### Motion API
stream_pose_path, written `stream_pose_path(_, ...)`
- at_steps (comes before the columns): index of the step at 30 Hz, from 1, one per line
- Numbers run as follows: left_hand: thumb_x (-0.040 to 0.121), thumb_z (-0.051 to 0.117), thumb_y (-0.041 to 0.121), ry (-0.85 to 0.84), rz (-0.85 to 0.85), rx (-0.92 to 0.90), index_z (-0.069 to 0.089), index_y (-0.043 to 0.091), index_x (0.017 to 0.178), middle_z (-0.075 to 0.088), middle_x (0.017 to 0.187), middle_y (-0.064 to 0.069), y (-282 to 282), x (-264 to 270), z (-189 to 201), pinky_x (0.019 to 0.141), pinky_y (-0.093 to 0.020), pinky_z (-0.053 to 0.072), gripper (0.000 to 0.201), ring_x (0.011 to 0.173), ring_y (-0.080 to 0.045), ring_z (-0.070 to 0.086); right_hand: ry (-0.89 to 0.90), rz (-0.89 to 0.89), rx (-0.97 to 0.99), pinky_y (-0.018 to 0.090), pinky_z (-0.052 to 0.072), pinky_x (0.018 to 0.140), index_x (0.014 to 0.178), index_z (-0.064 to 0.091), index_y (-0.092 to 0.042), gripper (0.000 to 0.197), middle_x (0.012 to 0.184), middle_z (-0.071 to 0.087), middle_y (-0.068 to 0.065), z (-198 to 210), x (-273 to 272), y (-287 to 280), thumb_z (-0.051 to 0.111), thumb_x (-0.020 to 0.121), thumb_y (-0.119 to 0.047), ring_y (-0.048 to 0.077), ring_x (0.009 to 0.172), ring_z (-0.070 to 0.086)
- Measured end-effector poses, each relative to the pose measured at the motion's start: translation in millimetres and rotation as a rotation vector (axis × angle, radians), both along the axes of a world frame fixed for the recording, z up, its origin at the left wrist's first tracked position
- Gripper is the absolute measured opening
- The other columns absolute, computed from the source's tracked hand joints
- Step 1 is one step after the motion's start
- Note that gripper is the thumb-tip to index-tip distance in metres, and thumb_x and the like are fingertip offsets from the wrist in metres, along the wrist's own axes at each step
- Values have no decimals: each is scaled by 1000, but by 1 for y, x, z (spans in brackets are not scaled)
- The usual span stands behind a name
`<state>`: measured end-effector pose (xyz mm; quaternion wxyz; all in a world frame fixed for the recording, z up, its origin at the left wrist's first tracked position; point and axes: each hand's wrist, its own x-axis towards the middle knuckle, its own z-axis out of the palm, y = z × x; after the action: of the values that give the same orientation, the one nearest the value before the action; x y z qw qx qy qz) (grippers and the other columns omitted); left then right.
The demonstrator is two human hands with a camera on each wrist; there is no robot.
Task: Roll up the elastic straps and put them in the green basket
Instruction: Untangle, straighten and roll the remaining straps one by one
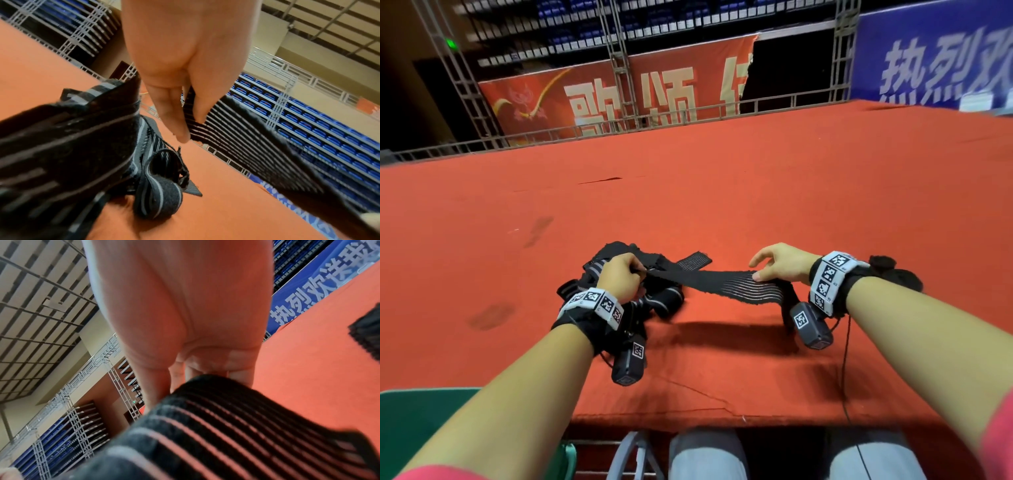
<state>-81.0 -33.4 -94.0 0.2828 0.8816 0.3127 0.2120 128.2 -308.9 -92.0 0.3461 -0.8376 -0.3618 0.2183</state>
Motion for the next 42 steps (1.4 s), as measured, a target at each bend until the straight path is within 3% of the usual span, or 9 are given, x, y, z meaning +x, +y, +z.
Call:
stream_pose_path(6, 71, 64, -13, -144, -4, -232, 70, 9, 70, 73, 73, -14, -7, -11, -2, 76, -48, 61, 23, 70, -31, 72, 69, 8, -46, 27, 48, 71, 107, 69, -24, 30, 84, 64, 0, 1, -4, -36, 81, 81, -14, 13, 82, 59)
stream_pose_path(12, 86, 54, -4, -229, -25, -349, 61, -1, 68, 60, 74, -16, -46, -23, 9, 68, -34, 54, 20, 68, -26, 60, 26, 12, -82, 40, 57, 80, 109, 69, -22, 43, 89, 66, 8, 13, -18, -74, 77, 75, 4, 26, 83, 66)
stream_pose_path(14, 82, 62, 6, -239, -5, -335, 66, -1, 68, 64, 69, -12, -52, -30, 9, 70, -34, 51, 15, 64, -23, 60, -17, -16, -70, 35, 55, 76, 110, 69, -19, 37, 88, 65, 6, 19, -25, -85, 79, 78, -3, 21, 78, 64)
stream_pose_path(20, 79, 65, -12, -214, 26, -138, 69, 13, 72, 67, 75, -4, -75, -48, 10, 56, -19, 48, 26, 63, -14, 59, -124, -79, -34, 27, 48, 75, 100, 72, -22, 22, 87, 67, -1, 27, -42, -122, 82, 80, -22, 13, 77, 62)
stream_pose_path(26, 79, 71, -5, -159, 66, -66, 71, 17, 81, 70, 88, -4, -85, -63, -17, 74, -28, 49, 22, 86, -22, 66, -101, -141, -71, 32, 54, 73, 103, 70, -19, 33, 86, 65, 6, 6, -50, -158, 78, 78, 0, 19, 74, 63)
stream_pose_path(31, 79, 73, -1, -99, 119, -83, 68, 25, 70, 72, 88, -5, -91, -67, -49, 69, -26, 50, 28, 85, -23, 68, -67, -269, -27, 29, 52, 51, 102, 66, -16, 26, 82, 61, 8, -26, -45, -173, 75, 83, -1, 21, 66, 62)
stream_pose_path(35, 82, 73, 1, -51, 114, -136, 69, 20, 73, 69, 89, -8, -93, -64, -71, 47, -16, 45, 22, 71, -21, 62, -187, -369, 41, 30, 50, 60, 92, 59, -18, 26, 81, 61, 4, -49, -33, -175, 81, 79, -9, 22, 72, 60)
stream_pose_path(40, 77, 77, 2, 7, 123, -197, 69, 24, 66, 67, 75, -5, -89, -53, -98, 75, -35, 58, 26, 73, -25, 64, -193, -353, 9, 34, 51, 76, 68, 60, -19, 29, 75, 63, 0, -77, -20, -171, 70, 80, 5, 22, 78, 60)
stream_pose_path(42, 77, 77, 1, 30, 107, -202, 69, 22, 68, 67, 76, -6, -89, -47, -107, 78, -33, 56, 25, 76, -25, 65, -172, -368, -38, 32, 52, 76, 66, 64, -21, 33, 80, 67, 2, -88, -15, -170, 63, 82, 8, 21, 80, 62)
